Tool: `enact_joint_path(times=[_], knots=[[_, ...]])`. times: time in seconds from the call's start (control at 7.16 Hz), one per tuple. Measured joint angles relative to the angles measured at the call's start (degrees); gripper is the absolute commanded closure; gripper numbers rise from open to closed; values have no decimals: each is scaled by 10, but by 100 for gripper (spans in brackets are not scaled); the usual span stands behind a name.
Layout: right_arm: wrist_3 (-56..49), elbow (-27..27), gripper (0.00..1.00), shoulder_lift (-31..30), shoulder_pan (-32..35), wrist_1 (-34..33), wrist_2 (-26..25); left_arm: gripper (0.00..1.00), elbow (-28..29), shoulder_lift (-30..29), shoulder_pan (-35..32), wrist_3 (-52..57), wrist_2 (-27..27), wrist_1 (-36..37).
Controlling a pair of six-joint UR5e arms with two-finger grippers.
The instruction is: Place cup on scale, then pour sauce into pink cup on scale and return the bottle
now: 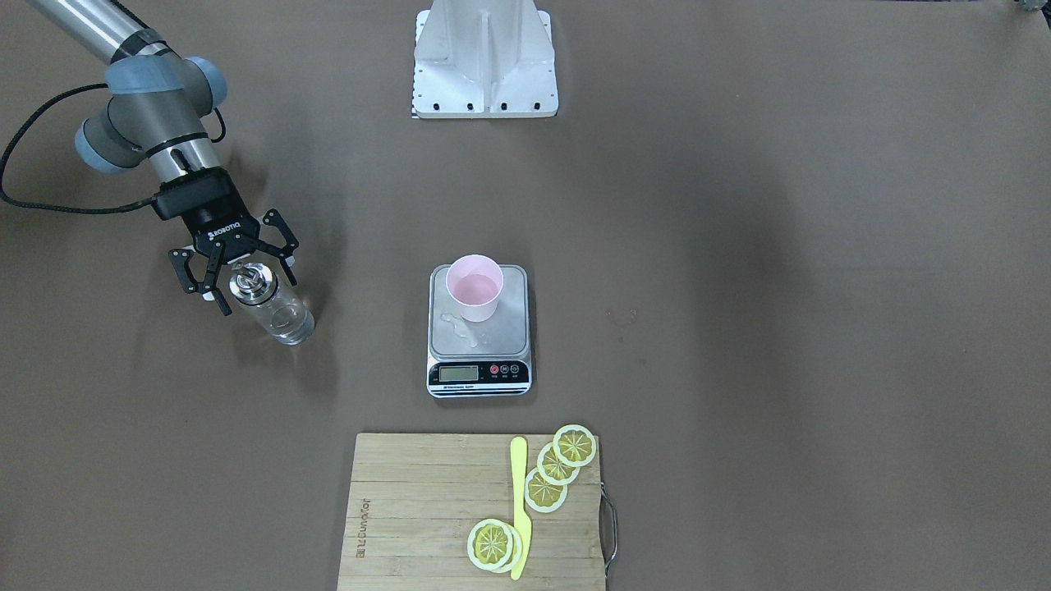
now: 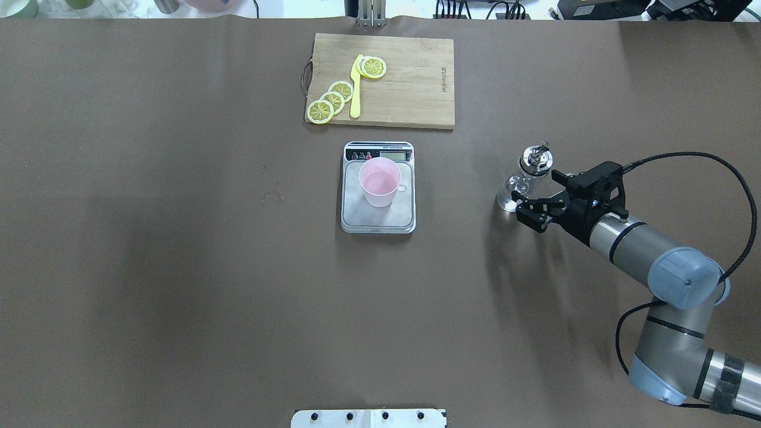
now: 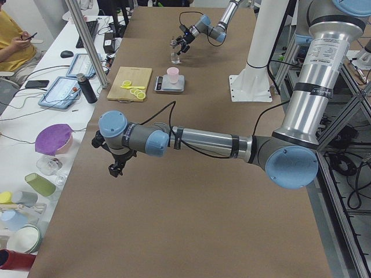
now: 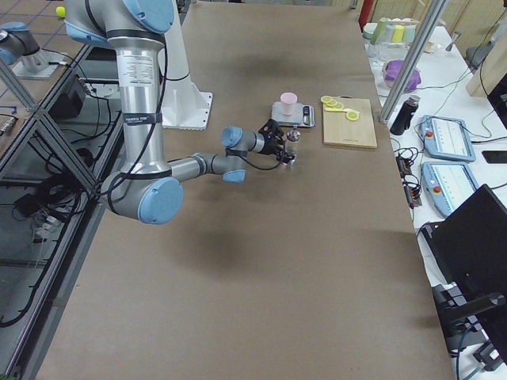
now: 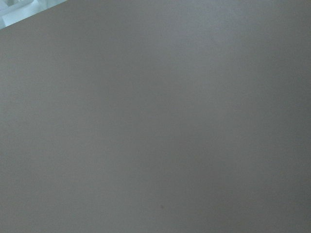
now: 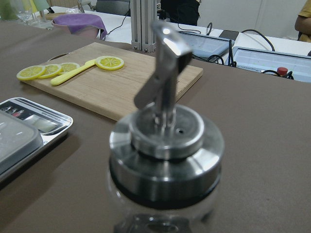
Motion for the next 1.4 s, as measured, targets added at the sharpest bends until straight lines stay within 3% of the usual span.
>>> enact_joint_path(times=[0.42, 0.7, 1.12, 1.26, 1.4], knots=[[2, 27, 0, -45, -28, 8, -27, 1, -8, 1, 0, -9, -1, 0], [2, 34, 0, -100, -37, 69, -33, 1, -9, 2, 0, -9, 0, 1], [40, 23, 0, -130, 6, 121, -26, 1, -8, 4, 0, -6, -3, 1], [70, 17, 0, -130, 59, 119, 15, 1, -7, 5, 0, -4, -4, 2], [83, 2, 0, -120, 147, 101, 116, 1, -7, 5, 0, -3, -5, 3]])
